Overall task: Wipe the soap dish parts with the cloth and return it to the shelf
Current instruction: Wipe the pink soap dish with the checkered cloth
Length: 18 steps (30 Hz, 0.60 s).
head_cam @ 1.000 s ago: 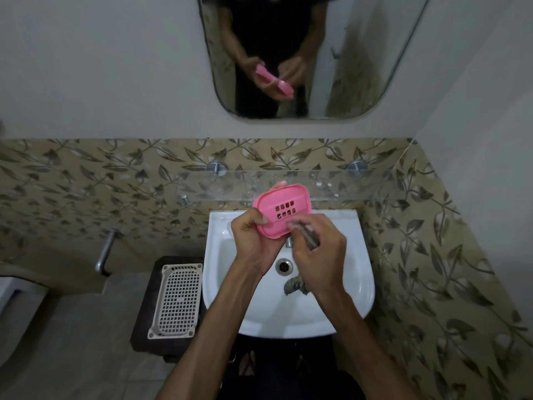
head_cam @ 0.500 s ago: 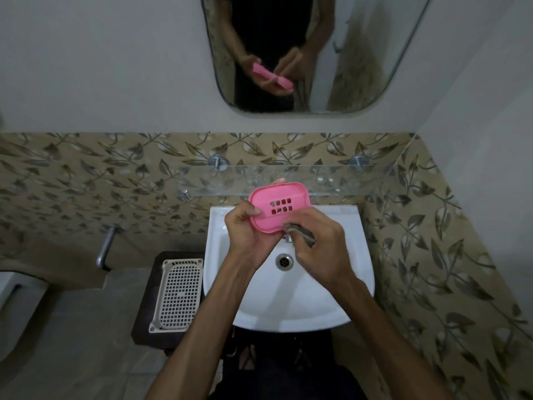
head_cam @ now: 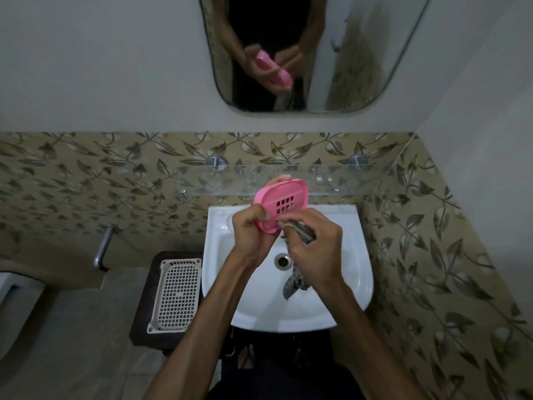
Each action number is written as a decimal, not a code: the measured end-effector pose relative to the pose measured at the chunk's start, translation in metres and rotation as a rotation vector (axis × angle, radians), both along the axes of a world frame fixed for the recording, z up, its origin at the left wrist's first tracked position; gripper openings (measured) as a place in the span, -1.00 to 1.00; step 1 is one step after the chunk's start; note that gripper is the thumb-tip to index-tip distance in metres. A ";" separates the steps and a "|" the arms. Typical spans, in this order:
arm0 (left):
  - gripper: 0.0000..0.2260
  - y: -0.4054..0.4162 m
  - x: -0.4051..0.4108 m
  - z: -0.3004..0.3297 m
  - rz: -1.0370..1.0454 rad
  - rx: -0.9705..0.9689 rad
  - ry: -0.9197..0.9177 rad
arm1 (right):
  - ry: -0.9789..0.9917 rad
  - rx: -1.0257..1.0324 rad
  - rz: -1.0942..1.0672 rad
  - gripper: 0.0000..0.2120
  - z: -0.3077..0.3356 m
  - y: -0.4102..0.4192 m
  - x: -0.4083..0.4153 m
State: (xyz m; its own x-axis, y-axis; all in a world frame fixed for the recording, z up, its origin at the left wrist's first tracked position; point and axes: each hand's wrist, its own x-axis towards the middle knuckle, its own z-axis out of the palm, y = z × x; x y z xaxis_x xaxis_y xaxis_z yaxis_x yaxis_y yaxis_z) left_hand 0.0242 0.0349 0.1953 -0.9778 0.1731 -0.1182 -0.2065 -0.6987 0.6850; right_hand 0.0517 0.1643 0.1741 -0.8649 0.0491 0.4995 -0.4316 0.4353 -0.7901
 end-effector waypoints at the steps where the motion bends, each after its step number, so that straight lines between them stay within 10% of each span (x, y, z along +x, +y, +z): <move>1: -0.23 0.000 0.000 0.000 -0.011 0.003 0.001 | 0.031 0.037 0.055 -0.68 0.001 -0.004 0.003; 18: -0.25 0.007 0.003 -0.012 -0.013 0.064 -0.035 | -0.063 -0.055 0.084 -0.82 -0.003 -0.010 0.015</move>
